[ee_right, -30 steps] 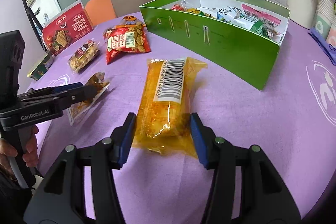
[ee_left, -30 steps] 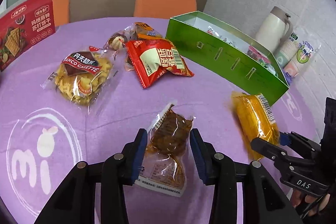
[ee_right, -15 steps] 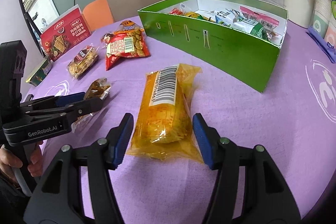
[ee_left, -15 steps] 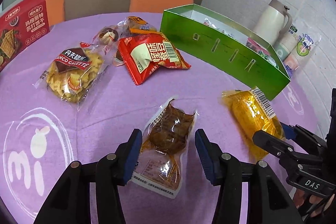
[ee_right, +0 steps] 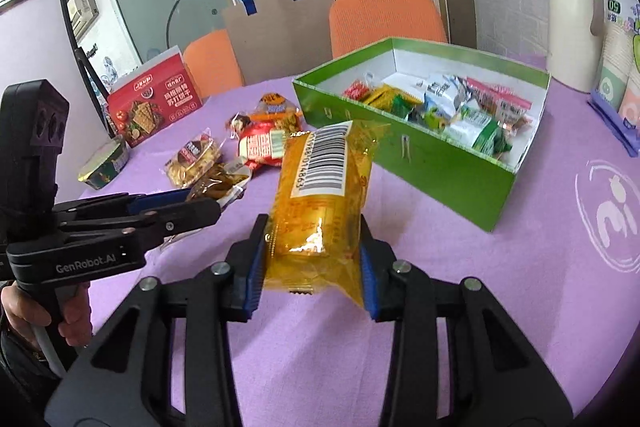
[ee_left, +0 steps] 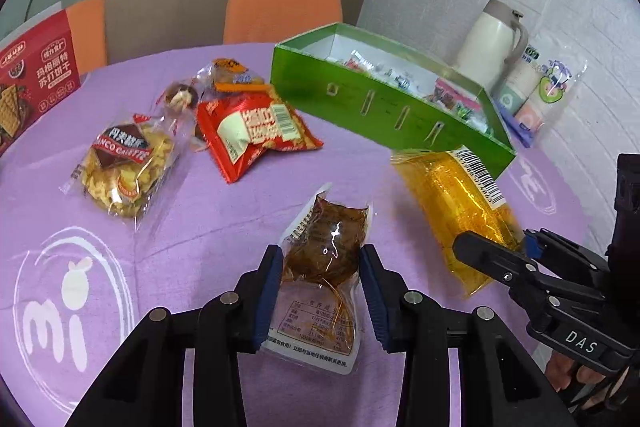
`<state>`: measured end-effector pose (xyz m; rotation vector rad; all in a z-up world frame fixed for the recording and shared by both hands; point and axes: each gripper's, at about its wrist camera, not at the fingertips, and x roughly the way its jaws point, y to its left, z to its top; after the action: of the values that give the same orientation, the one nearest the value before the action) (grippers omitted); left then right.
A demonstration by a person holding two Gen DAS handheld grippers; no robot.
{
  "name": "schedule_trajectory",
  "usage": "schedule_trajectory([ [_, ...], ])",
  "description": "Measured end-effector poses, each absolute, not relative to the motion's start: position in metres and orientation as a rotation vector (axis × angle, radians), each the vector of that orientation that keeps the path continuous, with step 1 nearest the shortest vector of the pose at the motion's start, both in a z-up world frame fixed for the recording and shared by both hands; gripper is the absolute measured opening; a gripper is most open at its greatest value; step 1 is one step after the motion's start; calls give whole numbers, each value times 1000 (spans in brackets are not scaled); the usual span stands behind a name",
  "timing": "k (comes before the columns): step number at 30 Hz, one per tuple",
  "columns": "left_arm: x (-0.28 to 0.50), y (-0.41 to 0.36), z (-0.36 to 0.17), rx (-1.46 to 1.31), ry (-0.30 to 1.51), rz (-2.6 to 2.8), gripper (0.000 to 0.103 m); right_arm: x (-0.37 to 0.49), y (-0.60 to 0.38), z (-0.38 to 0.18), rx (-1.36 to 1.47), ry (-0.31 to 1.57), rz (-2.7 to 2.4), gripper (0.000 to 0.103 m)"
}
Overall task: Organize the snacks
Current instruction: 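Carry the yellow pack and brown pack into the box and open both tools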
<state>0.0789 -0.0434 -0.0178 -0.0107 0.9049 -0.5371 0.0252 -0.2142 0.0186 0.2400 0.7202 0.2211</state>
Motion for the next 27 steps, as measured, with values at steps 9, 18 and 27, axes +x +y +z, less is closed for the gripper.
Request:
schedule_trajectory([
  [9, 103, -72, 51, -8, 778, -609, 40, 52, -255, 61, 221, 603, 104, 42],
  [18, 170, -131, 78, -6, 766, -631, 40, 109, -299, 46, 229, 649, 36, 42],
  [27, 246, -168, 55, -20, 849, -596, 40, 182, -311, 27, 237, 754, 61, 42],
])
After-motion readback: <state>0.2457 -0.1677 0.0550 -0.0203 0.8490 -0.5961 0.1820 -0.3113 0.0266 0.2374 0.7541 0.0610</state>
